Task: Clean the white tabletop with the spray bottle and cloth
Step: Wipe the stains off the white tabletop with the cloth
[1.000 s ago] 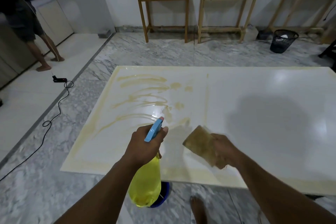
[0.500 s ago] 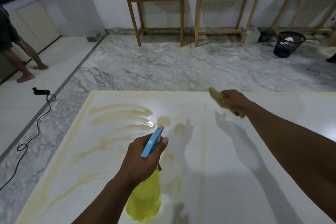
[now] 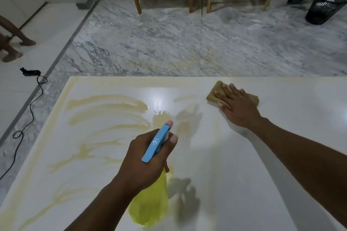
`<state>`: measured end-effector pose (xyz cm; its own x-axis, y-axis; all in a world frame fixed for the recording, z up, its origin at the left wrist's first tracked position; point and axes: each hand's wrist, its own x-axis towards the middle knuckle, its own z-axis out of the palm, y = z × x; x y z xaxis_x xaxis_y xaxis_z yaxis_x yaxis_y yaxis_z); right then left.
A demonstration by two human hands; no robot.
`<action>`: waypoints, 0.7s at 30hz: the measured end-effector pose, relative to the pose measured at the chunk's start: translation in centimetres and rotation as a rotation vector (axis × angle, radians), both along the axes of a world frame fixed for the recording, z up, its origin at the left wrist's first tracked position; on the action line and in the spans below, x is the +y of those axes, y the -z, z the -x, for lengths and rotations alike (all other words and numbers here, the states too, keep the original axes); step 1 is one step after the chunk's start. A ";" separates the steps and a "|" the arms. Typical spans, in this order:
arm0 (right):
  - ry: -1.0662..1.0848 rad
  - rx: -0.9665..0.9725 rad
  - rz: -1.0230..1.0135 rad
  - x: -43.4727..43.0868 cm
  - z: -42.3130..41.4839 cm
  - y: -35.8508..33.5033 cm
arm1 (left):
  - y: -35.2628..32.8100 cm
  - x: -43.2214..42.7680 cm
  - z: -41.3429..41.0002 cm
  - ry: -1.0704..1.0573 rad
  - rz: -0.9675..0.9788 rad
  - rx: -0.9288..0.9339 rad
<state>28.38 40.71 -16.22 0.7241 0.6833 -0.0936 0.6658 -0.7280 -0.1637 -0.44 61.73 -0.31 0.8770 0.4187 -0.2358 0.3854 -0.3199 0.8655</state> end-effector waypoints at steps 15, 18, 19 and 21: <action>-0.056 0.012 -0.104 -3.8 19.6 -0.2 | -3.5 -2.9 9.1 0.025 -0.082 -0.005; -0.048 0.002 -0.103 -5.3 26.4 -0.2 | -4.4 -4.2 14.3 0.026 -0.078 -0.035; -0.051 -0.007 -0.103 -6.0 29.2 -0.2 | -4.8 -5.0 16.9 0.030 -0.084 -0.035; -0.046 0.005 -0.086 -6.9 33.6 0.0 | -5.1 -6.0 20.8 0.040 -0.087 -0.052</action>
